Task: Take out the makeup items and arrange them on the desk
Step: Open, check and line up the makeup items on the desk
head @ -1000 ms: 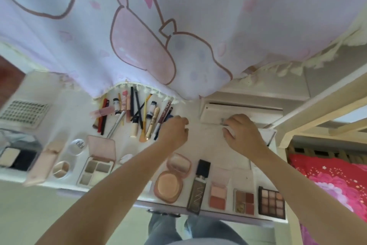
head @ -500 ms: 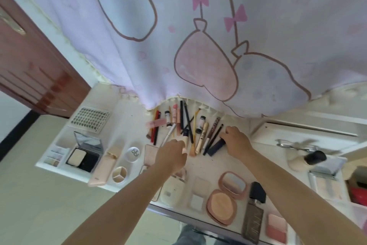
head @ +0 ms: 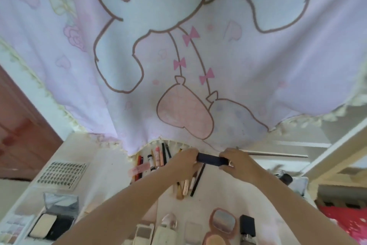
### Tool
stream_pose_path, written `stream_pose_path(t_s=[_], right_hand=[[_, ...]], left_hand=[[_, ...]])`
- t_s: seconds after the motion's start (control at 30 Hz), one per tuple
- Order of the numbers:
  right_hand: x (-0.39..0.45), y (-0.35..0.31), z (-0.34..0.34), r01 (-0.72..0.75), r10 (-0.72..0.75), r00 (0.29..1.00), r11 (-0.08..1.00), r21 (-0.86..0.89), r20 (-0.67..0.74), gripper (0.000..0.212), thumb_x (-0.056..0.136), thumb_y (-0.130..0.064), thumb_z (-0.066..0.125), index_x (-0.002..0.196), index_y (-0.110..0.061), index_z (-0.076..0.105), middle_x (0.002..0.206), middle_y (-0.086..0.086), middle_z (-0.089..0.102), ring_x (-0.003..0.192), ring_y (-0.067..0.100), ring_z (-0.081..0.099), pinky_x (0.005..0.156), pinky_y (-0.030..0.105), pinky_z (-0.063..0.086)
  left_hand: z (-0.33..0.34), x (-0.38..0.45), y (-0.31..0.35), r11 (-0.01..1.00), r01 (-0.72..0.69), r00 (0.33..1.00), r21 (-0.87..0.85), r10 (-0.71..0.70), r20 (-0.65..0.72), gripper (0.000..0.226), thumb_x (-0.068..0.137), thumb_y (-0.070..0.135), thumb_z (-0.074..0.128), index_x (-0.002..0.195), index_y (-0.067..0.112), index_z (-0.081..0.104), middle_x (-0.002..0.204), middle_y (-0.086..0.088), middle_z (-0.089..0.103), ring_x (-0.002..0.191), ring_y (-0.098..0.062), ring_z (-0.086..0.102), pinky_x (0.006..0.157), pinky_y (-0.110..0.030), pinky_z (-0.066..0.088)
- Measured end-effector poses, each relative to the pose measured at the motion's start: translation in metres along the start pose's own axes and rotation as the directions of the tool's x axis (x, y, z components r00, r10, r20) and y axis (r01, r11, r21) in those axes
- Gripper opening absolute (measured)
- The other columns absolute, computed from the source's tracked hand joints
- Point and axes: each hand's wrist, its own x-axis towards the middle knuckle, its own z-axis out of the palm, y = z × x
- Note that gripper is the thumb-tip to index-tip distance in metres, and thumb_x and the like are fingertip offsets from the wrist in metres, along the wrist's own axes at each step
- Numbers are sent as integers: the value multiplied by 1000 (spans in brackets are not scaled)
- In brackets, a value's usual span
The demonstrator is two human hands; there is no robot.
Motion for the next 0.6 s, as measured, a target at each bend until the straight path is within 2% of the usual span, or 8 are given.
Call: stream_pose_path(t_s=[0.07,0.13,0.2,0.27,0.37,0.47,0.53,0.6], right_hand=[[-6,-6,-21,4,-2,998,999,32,-64,8,89,-23,54,88,-15,52,73,-6,41,78,15,42,59,12,29],[-13,-14,-37,17,-12,995,999,47,-98,8,90,-23,54,90,-15,53,76,-3,44,77,16,43,59,17,29],[-18,-23,-51,48,-46,991,999,15,-124,22,90,-26,50,102,-9,57,81,-2,44,75,12,42,63,19,28],[-21,-33,-66,104,-94,974,994,38,-206,30,87,-31,47,102,-8,57,73,-10,41,67,4,40,63,14,31],[-22,-45,-86,167,-134,944,982,87,-302,11,87,-19,57,95,-13,59,70,-20,39,65,-6,39,68,7,36],[-18,-52,-92,196,-164,930,978,68,-328,13,85,-15,60,96,-8,61,70,-20,40,65,-6,39,68,6,37],[-16,-57,-89,205,-170,930,976,74,-327,20,84,-21,58,96,-6,62,72,-11,46,66,-4,41,62,6,36],[-13,-58,-84,213,-172,931,972,96,-323,25,82,-26,54,96,-7,62,79,-5,51,68,5,45,64,7,37]], left_hand=[[-19,4,8,996,-86,994,-32,84,-77,25,94,21,46,116,10,51,114,-8,58,101,-20,55,81,-22,39],[-35,3,16,981,-186,977,-56,178,-118,24,93,22,48,114,12,54,108,-7,61,89,-14,52,76,-18,37],[-52,-3,24,965,-250,960,-81,236,-148,23,92,21,51,112,11,56,99,-6,62,83,-10,49,71,-18,36],[-70,-10,28,947,-294,947,-131,270,-174,17,91,19,52,104,11,58,84,1,59,72,-8,51,65,-15,39],[-92,-20,29,937,-298,944,-182,260,-205,6,92,20,51,97,20,53,72,15,51,60,2,51,59,-8,44],[-101,-29,28,935,-283,943,-212,230,-242,3,92,21,51,95,22,51,65,15,50,53,3,51,58,-7,42],[-100,-32,25,931,-271,946,-245,211,-248,3,92,21,51,91,24,51,62,14,50,46,5,51,55,-5,41],[-97,-35,21,926,-254,951,-280,187,-245,10,92,21,51,86,28,50,60,12,51,43,8,51,52,-3,40]])
